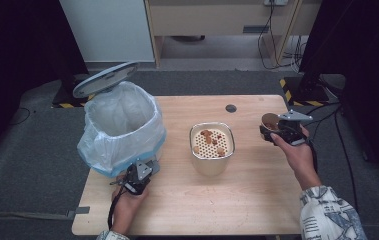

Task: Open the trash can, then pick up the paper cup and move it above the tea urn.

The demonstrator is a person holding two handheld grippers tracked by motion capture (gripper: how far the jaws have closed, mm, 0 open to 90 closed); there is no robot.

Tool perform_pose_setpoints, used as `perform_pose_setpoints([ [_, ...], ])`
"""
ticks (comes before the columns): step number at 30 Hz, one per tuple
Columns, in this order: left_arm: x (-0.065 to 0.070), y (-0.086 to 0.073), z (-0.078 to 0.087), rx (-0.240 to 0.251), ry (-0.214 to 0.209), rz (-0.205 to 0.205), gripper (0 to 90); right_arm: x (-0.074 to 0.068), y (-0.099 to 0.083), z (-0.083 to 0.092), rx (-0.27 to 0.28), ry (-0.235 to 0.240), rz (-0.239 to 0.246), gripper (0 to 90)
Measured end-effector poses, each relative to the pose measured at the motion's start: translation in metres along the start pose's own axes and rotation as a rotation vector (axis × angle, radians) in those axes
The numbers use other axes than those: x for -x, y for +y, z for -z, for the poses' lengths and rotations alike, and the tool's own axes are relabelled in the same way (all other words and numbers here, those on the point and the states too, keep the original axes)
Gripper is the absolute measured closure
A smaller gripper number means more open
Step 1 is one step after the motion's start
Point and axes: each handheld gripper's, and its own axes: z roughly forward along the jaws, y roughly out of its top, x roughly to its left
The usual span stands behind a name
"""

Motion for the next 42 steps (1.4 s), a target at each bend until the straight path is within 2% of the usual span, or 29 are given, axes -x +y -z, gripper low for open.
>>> perform_pose_setpoints([
  [6, 0.000, 0.000, 0.000, -0.002, 0.002, -0.002, 89.5, -0.002, 0.007, 0.005, 0.001, 0.002, 0.041, 31.2],
  [17, 0.000, 0.000, 0.000, 0.001, 0.001, -0.003, 89.5, -0.004, 0.014, 0.009, -0.002, 0.010, 0.052, 31.2],
  [26, 0.000, 0.000, 0.000, 0.001, 0.000, -0.002, 89.5, -0.003, 0.031, 0.011, 0.011, 0.021, 0.104, 31.3],
  [27, 0.000, 0.000, 0.000, 0.001, 0.000, -0.001, 89.5, -0.004, 0.035, 0.010, 0.017, 0.026, 0.120, 31.2],
  [34, -0.001, -0.001, 0.000, 0.004, -0.008, 0.005, 89.5, -0.006, 0.046, 0.004, 0.030, 0.051, 0.148, 31.4],
  [37, -0.001, -0.001, 0.000, 0.005, -0.009, 0.011, 89.5, -0.007, 0.055, -0.001, 0.034, 0.059, 0.180, 31.7],
  [38, -0.001, -0.001, 0.000, 0.004, -0.009, 0.013, 89.5, -0.008, 0.060, -0.003, 0.045, 0.078, 0.195, 31.7],
  [42, -0.001, 0.000, 0.000, 0.001, -0.004, 0.011, 89.5, -0.011, 0.068, -0.009, 0.056, 0.101, 0.223, 31.8],
])
